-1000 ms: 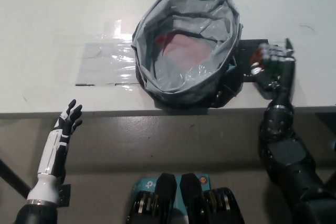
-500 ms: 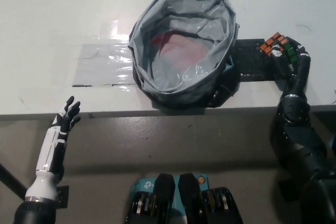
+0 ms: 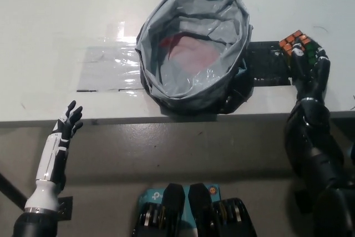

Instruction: Use the right hand to pick up a rubix's cube and place it into a plastic bag and lift the bag

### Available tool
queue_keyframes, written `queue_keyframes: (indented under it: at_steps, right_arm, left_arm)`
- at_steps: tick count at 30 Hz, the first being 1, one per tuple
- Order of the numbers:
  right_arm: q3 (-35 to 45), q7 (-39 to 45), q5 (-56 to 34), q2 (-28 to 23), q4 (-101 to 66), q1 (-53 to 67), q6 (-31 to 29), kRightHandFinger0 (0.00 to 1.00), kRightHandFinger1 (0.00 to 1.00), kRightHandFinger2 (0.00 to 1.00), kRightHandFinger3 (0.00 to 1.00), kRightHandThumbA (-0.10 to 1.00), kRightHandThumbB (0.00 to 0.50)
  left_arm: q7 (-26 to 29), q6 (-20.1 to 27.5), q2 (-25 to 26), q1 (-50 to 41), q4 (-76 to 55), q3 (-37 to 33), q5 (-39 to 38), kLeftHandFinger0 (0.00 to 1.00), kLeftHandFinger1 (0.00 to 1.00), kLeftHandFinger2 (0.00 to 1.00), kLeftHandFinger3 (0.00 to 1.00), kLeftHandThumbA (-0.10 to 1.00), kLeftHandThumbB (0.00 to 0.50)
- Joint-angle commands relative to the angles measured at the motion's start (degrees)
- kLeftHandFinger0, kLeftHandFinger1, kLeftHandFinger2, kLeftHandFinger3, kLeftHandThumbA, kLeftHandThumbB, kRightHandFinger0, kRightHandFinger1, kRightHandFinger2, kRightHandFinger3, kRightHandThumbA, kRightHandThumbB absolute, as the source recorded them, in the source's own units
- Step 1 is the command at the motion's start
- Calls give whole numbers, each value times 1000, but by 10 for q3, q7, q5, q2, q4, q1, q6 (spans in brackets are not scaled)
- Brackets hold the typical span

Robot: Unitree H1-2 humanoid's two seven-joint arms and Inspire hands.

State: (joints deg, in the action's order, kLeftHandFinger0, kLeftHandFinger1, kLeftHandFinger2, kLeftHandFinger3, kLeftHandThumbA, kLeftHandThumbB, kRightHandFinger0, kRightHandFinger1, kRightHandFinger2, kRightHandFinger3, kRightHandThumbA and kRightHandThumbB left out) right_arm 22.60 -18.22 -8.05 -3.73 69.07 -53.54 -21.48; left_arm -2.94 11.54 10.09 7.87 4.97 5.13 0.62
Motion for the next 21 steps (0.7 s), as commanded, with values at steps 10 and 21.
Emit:
queue_keyframes:
  at_steps: [10, 21]
  right_arm:
    - [75, 101, -328, 75, -443, -2, 279, 0, 298, 833, 1000, -100, 92]
    - [8, 63, -356, 104, -657, 22, 354, 0, 396, 895, 959, -100, 105]
  left_arm:
    - [-4, 24, 13, 4, -10, 6, -10, 1000, 1000, 1000, 1000, 1000, 165]
    - [-5, 19, 14, 3, -13, 5, -9, 1000, 1000, 1000, 1000, 1000, 170]
